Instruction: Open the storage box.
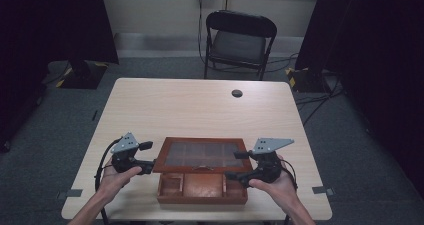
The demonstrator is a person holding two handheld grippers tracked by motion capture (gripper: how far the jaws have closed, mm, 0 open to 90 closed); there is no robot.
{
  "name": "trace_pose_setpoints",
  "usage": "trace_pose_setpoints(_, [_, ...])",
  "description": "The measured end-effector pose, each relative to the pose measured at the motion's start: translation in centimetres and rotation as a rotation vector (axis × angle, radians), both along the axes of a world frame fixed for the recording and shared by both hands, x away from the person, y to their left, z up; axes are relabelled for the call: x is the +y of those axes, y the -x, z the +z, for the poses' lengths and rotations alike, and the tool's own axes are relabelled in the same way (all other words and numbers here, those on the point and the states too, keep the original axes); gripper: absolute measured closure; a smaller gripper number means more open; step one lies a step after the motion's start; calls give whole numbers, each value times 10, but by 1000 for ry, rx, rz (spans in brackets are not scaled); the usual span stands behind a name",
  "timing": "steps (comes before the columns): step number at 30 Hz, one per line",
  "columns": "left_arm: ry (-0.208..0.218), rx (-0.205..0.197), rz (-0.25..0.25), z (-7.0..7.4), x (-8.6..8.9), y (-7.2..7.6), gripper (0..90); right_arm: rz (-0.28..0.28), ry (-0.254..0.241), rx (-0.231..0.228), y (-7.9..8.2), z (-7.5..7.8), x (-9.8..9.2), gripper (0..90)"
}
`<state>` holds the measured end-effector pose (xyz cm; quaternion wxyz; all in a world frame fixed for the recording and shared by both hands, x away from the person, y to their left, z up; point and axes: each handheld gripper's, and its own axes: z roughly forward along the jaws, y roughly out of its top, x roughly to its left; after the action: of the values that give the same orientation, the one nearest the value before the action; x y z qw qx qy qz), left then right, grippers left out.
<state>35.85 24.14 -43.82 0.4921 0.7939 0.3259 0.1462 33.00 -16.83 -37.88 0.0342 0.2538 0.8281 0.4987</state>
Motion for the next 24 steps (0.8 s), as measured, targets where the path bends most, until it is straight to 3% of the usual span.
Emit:
trace_pose_setpoints(3, [-2,-22,-11,5,-2,1,239,-14,-4,-7,0,-2,-5,212])
trace_pose_setpoints(9, [2,-24,-30,8,-6,2,243,-42,-7,-33,1,-4,-12,184])
trace_pose_setpoints(14, [28,-36,-35,15,-7,3,248,-55,10,-59,-2,-2,-13,164])
trace_pose_setpoints(24, [44,-41,-29,21,-8,-1,256,-107,28,-54,-16,-3,-22,169])
